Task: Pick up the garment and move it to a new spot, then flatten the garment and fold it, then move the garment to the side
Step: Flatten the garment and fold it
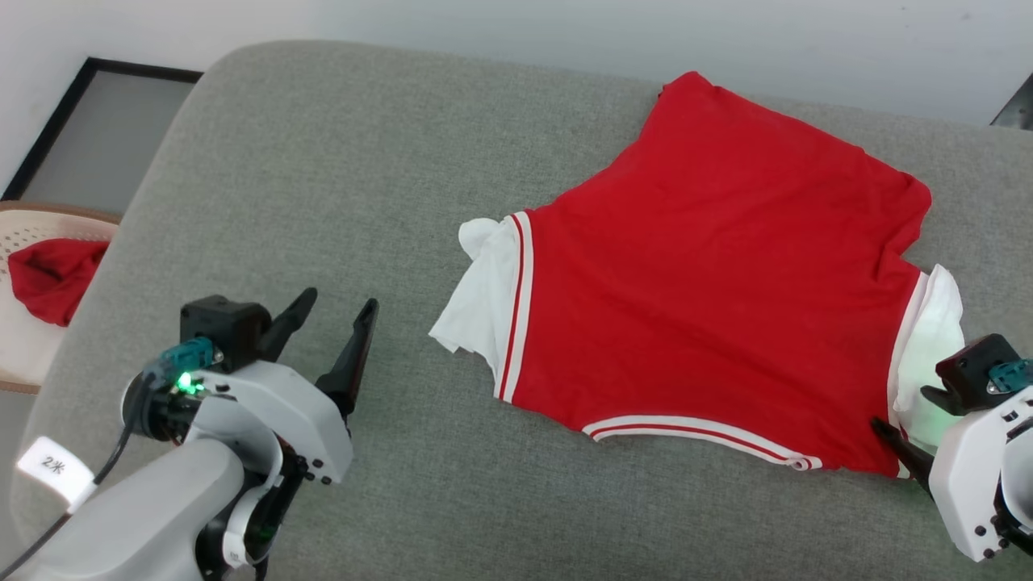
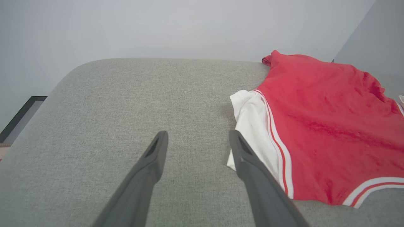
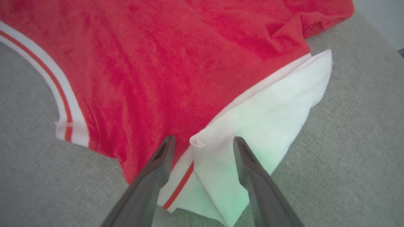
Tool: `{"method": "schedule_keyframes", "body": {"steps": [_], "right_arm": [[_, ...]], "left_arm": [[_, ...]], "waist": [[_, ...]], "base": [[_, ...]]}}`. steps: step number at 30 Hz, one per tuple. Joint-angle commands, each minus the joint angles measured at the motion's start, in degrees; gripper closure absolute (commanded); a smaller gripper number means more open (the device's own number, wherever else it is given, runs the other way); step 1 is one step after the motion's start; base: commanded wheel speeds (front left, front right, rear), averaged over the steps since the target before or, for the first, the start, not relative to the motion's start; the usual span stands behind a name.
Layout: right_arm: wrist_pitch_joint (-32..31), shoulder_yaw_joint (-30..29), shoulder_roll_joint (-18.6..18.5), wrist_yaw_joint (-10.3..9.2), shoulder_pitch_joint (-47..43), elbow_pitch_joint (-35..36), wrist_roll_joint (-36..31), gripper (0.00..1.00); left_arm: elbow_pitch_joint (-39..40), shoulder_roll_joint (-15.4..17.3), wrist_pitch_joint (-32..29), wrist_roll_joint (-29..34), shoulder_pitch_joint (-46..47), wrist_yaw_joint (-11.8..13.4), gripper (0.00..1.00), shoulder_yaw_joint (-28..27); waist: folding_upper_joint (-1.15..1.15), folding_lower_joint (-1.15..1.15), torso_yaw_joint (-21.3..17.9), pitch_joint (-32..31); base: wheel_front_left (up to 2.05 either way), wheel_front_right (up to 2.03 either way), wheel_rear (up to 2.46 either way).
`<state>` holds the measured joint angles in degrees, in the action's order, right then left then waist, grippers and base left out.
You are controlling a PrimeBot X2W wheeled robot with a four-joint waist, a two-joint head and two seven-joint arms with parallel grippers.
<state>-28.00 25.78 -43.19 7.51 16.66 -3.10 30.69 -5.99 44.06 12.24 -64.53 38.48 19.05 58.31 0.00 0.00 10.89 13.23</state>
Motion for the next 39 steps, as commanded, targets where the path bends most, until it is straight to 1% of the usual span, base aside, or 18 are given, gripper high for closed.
{"method": "schedule_keyframes", "body": {"steps": [1, 2, 4, 5, 7, 12, 17, 19, 22, 25, 30, 32, 33, 34, 35, 36, 37, 39], "right_arm": [[0.37, 0.1, 0.24, -0.04, 0.58, -0.04, -0.22, 0.43], [0.23, 0.27, 0.25, -0.04, 0.63, -0.17, -0.23, 0.64], [0.23, 0.72, 0.25, -0.04, 0.92, -0.33, -0.31, 0.81], [0.27, 0.78, 0.34, -0.04, 1.04, -0.48, -0.18, 0.92], [0.31, 1.11, 0.35, -0.04, 1.26, -0.74, -0.18, 0.99], [1.47, 0.51, 1.03, -0.04, 1.59, -1.48, -0.31, 1.0], [3.35, -2.99, 2.77, -0.04, 0.78, -2.6, -0.34, 1.0], [4.14, -5.88, 3.86, -0.05, -0.41, -3.21, -0.56, 1.0], [5.87, -12.61, 6.14, -0.04, -2.77, -4.21, -1.7, 1.0], [7.1, -20.11, 9.46, -0.04, -6.21, -5.04, -3.32, 1.0], [7.75, -28.99, 15.77, -0.04, -10.2, -5.59, -6.54, 1.0], [8.48, -32.71, 17.77, -0.05, -10.66, -6.06, -9.42, 0.91], [8.87, -34.11, 19.09, -0.05, -10.62, -6.27, -10.21, 0.8], [9.57, -35.49, 20.52, -0.04, -10.32, -6.31, -11.23, 0.56], [10.34, -37.01, 21.81, -0.04, -9.85, -6.43, -12.16, 0.0], [11.08, -38.36, 22.84, -0.05, -9.53, -6.43, -12.99, 0.0], [11.08, -38.36, 22.84, -0.05, -9.53, -6.43, -12.99, 0.0], [12.07, -40.39, 24.77, -0.05, -9.19, -6.31, -14.01, 0.0]], "left_arm": [[1.03, 0.52, 0.27, -0.39, -0.93, 0.64, 0.0, -0.36], [1.49, 0.71, 0.2, -0.5, -1.16, 0.79, 0.0, -0.39], [2.4, 0.94, 0.08, -0.57, -1.4, 1.22, 0.0, -0.45], [2.77, 1.03, 0.05, -0.7, -1.43, 1.32, 0.0, -0.51], [3.28, 1.25, 0.0, -0.98, -1.73, 1.64, 0.0, -0.63], [4.52, 1.89, 0.29, -1.35, -2.51, 2.22, 0.0, -0.92], [5.44, 2.48, 0.46, -1.91, -3.81, 2.81, 0.0, -1.2], [5.9, 2.81, 0.52, -2.07, -4.1, 3.24, 0.0, -1.39], [6.52, 3.18, 0.83, -2.42, -5.04, 3.72, 0.0, -1.76], [7.32, 3.76, 1.21, -2.99, -5.94, 4.21, 0.0, -2.57], [8.53, 5.28, 1.81, -3.24, -7.39, 4.8, 0.0, -3.76], [9.21, 6.53, 2.0, -2.18, -7.74, 4.26, 0.0, -3.86], [9.66, 7.36, 1.87, -1.35, -7.93, 3.67, 0.0, -3.27], [10.06, 8.57, 1.41, -0.01, -7.69, 2.71, 0.0, -2.38], [10.42, 9.7, 0.81, 0.89, -7.19, 1.92, 0.0, -1.59], [10.92, 10.87, -0.02, 2.06, -6.47, 0.92, 0.0, -0.93], [10.92, 10.87, -0.02, 2.06, -6.47, 0.92, 0.0, -0.93], [12.54, 13.16, -2.46, 3.75, -4.72, -1.82, 0.0, 0.44]], "waist": [[0.0, 0.0, -0.19, 0.34], [0.0, 0.0, -0.25, 0.44], [0.0, 0.0, -0.36, 0.58], [0.0, 0.0, -0.41, 0.64], [0.0, 0.0, -0.53, 0.69], [0.0, 0.0, -0.83, 0.7], [0.0, 0.0, -1.65, 0.59], [0.0, 0.0, -2.22, 0.53], [0.0, 0.0, -3.15, 0.44], [0.0, 0.0, -4.18, 0.34], [0.0, 0.0, -5.74, -0.11], [0.0, 0.0, -6.24, -0.44], [0.0, 0.0, -6.48, -0.57], [0.0, 0.0, -6.64, -0.67], [0.0, 0.0, -6.75, -0.8], [0.0, 0.0, -6.77, -0.94], [0.0, 0.0, -6.77, -0.94], [0.0, 0.0, -6.85, -1.05]], "base": [[0.0, 0.0, 0.0], [0.0, 0.0, 0.0], [0.0, 0.0, 0.0], [0.0, 0.0, 0.0], [0.0, 0.0, 0.0], [0.0, 0.0, 0.0], [0.0, 0.0, 0.0], [0.0, 0.0, 0.0], [0.0, 0.0, 0.0], [0.0, 0.0, 0.0], [0.0, 0.0, 0.0], [0.0, 0.0, 0.0], [0.0, 0.0, 0.0], [0.0, 0.0, 0.0], [0.0, 0.0, 0.0], [0.0, 0.0, 0.0], [0.0, 0.0, 0.0], [0.0, 0.0, 0.0]]}}
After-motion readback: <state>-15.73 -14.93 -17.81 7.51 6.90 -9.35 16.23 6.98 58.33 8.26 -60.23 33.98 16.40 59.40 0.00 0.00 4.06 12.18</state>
